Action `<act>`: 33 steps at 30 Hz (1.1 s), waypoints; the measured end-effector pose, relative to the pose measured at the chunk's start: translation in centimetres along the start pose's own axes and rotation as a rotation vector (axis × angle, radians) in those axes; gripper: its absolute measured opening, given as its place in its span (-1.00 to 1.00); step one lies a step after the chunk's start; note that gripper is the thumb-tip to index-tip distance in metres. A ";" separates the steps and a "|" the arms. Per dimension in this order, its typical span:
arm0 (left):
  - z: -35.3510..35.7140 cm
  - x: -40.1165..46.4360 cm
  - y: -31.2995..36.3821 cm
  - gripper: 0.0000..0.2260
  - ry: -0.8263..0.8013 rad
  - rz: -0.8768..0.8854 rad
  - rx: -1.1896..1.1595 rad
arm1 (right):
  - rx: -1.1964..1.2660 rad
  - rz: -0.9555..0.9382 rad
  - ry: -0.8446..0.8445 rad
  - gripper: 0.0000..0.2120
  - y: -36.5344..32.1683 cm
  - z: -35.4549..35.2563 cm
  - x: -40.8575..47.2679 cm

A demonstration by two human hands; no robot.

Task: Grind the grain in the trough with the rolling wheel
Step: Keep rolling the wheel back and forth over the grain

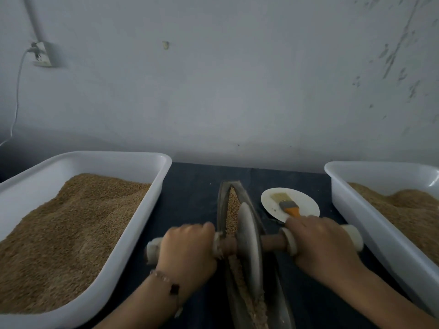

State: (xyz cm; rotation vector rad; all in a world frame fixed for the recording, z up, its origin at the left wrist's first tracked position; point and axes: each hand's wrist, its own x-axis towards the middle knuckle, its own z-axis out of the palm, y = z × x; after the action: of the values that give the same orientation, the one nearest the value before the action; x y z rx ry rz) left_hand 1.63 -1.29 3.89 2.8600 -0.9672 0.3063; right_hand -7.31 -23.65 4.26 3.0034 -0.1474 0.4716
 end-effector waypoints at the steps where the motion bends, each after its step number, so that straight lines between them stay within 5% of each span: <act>1: 0.6 1.2 -0.4 -0.75 0.028 -0.015 -0.008 | -0.016 -0.005 0.042 -0.71 0.1 0.5 1.1; 9: 2.2 8.2 -2.7 -0.82 0.133 -0.129 -0.020 | -0.133 -0.076 0.353 -0.70 1.2 2.7 9.8; 17: 1.2 4.9 -1.3 -0.85 0.135 -0.041 0.064 | -0.037 -0.004 0.195 -0.84 1.5 3.2 5.3; 22: -1.0 -1.0 -0.4 -0.85 0.049 0.022 0.025 | 0.068 -0.066 0.246 -0.61 1.5 0.9 -2.0; 29: -2.2 -4.7 -0.1 -0.53 0.104 0.114 -0.001 | 0.047 -0.157 0.221 -0.56 1.8 -1.4 -5.3; 33: -0.5 -2.8 -0.6 -0.78 0.112 0.047 0.048 | -0.008 -0.100 0.213 -0.52 1.8 0.1 -3.0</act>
State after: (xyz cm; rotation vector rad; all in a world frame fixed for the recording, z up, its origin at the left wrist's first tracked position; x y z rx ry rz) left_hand -0.28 0.92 3.70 2.8303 -1.0205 0.4946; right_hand -10.36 -25.24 3.43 2.9100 0.0168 0.7724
